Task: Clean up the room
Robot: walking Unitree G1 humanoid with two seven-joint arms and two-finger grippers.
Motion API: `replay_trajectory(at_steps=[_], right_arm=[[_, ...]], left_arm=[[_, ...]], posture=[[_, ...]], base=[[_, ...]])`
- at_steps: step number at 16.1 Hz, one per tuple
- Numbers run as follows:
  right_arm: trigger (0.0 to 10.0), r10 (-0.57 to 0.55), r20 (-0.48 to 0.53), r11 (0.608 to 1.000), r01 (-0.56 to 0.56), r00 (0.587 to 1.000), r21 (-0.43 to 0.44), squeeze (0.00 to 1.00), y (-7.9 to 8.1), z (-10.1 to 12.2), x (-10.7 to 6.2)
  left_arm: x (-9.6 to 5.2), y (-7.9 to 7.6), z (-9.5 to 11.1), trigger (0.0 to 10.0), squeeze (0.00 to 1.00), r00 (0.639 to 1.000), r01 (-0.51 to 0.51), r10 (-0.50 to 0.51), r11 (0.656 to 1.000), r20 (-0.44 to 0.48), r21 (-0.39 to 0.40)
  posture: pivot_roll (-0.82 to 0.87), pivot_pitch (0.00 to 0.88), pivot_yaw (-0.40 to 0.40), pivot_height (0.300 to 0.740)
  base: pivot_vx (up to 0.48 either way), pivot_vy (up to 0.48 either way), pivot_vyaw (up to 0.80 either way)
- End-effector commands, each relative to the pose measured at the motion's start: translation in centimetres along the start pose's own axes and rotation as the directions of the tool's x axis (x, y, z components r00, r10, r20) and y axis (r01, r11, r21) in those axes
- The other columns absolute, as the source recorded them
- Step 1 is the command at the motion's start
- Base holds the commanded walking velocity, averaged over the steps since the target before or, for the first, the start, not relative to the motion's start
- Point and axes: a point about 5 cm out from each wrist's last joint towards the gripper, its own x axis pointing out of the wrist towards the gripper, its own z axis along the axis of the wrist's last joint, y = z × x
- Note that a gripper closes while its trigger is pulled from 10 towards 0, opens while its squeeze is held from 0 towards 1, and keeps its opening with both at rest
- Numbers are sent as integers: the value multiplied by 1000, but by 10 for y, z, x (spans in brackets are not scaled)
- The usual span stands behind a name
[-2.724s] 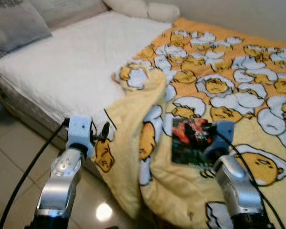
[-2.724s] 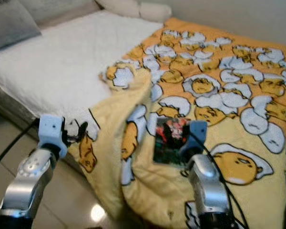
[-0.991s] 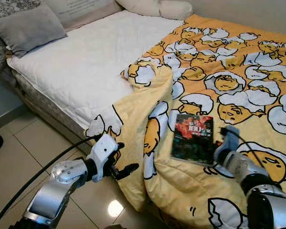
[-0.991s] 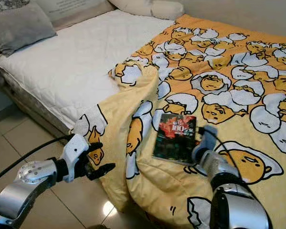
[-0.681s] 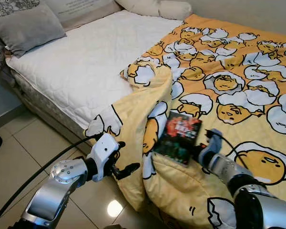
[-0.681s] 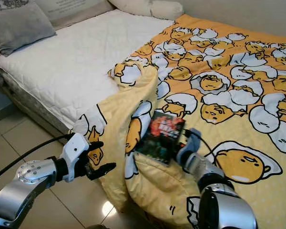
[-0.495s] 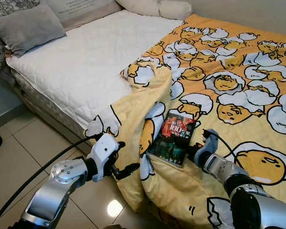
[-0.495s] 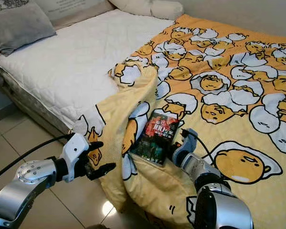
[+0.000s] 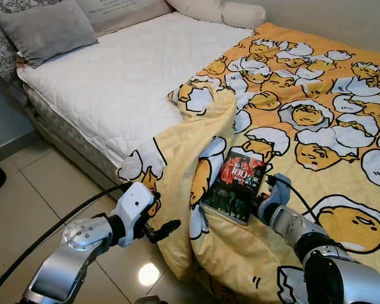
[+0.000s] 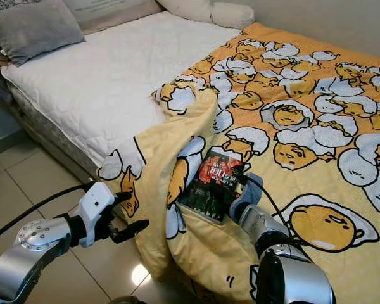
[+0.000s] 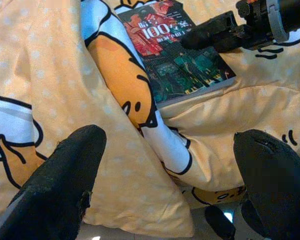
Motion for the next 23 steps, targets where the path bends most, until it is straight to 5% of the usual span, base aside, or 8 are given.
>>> replay_trajectory(at_steps=[1, 5, 8, 10, 12, 14, 18, 23], right_arm=[[10000, -84, -10, 996, 85, 996, 29, 0, -12, -5, -3], [10000, -206, 4, 978, 206, 979, 45, 0, -32, -8, -9], [10000, -189, 12, 976, 186, 982, 116, 0, -33, -10, -10], [10000, -97, 21, 963, 88, 995, 255, 0, -23, -9, -7], [10000, -26, 76, 903, -9, 997, 430, 0, -12, -4, -4], [10000, -8, 117, 860, -53, 993, 507, 0, -8, 2, -3], [10000, 58, 175, 814, -148, 983, 562, 0, 3, 19, -2], [10000, 209, 219, 794, -296, 953, 531, 0, 25, 41, -1]], left_arm=[[-6, 3, 2, 10000, 0, 1000, -21, 21, 1000, 1, 16], [-9, 4, 0, 10000, 0, 1000, -20, 21, 999, -17, 31], [-12, 5, -2, 10000, 0, 999, -16, 17, 999, -32, 40], [-13, 8, -1, 10000, 0, 1000, -10, 11, 999, -29, 40], [-12, 9, 1, 10000, 0, 1000, -3, 4, 999, -21, 39], [-10, 9, 3, 10000, 0, 1000, -2, 2, 999, -10, 34], [-7, 7, 5, 10000, 0, 1000, -6, 6, 1000, 7, 21], [-5, 6, 8, 10000, 0, 999, -18, 18, 1000, 27, 14]], posture=[[32, 0, -15, 740], [47, 0, 0, 740], [54, 0, 25, 740], [54, 0, 37, 740], [52, 0, 41, 740], [51, 0, 37, 740], [43, 0, 13, 740], [37, 0, -7, 740]], base=[[0, 0, 0], [0, 0, 0], [0, 0, 0], [0, 0, 0], [0, 0, 0], [0, 0, 0], [0, 0, 0], [0, 0, 0]])
